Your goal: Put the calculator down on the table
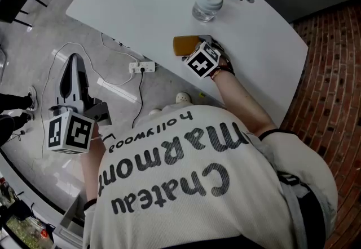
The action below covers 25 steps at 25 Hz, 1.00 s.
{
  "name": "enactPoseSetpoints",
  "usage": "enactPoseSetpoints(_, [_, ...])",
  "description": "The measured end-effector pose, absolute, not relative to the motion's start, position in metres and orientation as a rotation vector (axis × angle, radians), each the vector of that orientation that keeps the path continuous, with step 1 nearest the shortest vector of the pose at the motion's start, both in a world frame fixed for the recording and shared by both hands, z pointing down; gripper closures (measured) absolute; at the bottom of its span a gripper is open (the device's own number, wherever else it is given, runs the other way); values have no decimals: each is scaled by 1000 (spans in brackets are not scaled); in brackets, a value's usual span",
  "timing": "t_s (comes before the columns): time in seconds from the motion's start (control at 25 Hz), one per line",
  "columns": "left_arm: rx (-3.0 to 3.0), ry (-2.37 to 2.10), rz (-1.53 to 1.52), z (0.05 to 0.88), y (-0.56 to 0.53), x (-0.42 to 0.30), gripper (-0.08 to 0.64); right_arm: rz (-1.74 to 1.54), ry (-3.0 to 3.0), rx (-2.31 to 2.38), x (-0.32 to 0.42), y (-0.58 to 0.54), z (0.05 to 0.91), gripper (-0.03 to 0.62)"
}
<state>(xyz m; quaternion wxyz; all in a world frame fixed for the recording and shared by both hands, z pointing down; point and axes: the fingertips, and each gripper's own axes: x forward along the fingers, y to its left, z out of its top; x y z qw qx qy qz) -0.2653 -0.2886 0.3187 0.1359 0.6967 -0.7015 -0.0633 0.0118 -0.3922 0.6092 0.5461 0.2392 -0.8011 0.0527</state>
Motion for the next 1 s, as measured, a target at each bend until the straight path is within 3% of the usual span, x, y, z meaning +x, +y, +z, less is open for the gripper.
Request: enactPoseSetpoints(1.0, [2141,-1813,-135,332,-304,-245,559,338,-1947,819,20,-388,589,196])
